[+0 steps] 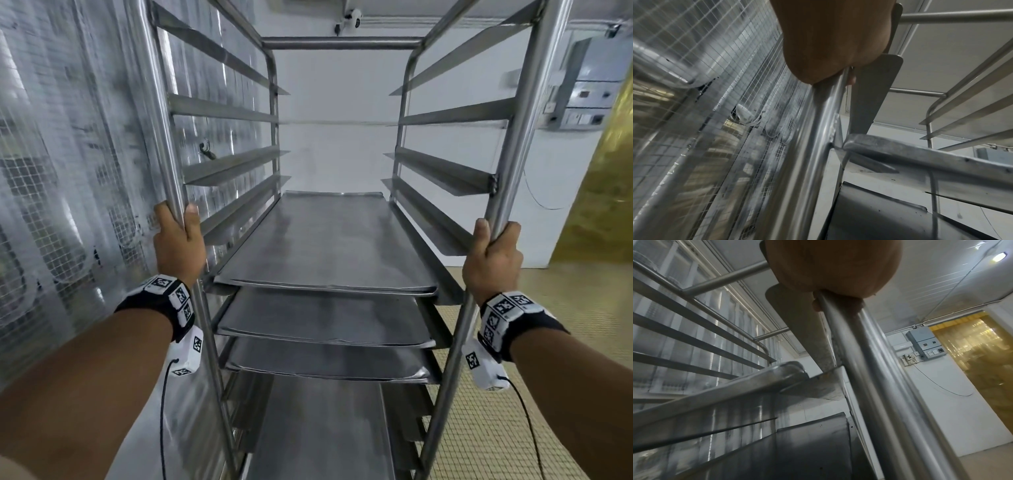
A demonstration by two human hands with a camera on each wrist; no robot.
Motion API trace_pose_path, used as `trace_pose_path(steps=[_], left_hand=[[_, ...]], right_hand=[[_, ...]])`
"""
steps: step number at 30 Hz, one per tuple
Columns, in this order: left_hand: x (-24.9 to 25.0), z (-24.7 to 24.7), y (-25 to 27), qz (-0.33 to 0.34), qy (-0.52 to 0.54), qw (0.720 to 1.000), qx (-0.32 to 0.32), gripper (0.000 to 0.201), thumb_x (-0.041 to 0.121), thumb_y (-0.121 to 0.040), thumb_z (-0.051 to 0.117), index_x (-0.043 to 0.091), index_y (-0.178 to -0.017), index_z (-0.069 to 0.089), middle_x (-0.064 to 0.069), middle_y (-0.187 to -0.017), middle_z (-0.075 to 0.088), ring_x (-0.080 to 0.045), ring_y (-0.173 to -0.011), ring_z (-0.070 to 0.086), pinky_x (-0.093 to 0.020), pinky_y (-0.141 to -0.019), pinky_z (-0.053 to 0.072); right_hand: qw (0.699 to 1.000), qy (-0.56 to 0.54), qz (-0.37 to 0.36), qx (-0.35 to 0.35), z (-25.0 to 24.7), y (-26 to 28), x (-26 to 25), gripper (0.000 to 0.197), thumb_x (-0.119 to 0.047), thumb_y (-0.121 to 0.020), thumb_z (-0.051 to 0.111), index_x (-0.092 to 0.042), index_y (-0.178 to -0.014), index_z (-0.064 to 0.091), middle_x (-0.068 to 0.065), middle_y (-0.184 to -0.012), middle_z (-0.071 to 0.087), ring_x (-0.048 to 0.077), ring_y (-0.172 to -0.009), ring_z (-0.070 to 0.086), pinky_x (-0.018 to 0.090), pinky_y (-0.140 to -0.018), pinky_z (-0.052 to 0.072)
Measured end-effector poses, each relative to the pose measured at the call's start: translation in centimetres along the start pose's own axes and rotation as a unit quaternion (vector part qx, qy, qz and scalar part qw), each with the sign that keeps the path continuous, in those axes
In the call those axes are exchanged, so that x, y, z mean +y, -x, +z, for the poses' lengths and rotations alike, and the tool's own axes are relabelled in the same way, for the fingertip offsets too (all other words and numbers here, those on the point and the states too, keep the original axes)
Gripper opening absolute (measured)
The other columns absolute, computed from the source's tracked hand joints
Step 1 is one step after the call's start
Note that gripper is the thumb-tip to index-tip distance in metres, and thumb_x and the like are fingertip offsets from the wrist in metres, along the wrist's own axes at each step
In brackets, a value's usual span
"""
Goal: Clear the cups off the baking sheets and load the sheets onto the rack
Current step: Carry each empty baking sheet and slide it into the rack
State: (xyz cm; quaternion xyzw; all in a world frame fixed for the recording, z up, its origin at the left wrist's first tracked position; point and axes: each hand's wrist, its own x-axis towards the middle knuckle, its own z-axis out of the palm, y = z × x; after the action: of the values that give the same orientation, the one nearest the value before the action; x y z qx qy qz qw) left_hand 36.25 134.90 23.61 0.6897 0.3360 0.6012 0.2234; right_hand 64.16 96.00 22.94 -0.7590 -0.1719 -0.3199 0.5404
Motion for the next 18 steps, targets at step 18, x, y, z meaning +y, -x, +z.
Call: trace_pose_path(steps=[18], left_hand=[[-2.6,12.5,-6.2,-0.017,0.022,1.000,-0.006,0.051,0.048,-0.106,0.036,0.005,-0.134,0.038,-0.009,-0.084,0.055,-0.026,-0.070,0.050,-0.038,-0.063,0.037]], right_hand=[[0.999,0.016,0.002,0.040,11.5,-7.6,4.3,0.046,-0.050,-0.104,0.038,-0.004,-0.107,0.037,0.011,-0.063,0.047,0.040,-0.060,0.051,0.041,-0.056,0.038]])
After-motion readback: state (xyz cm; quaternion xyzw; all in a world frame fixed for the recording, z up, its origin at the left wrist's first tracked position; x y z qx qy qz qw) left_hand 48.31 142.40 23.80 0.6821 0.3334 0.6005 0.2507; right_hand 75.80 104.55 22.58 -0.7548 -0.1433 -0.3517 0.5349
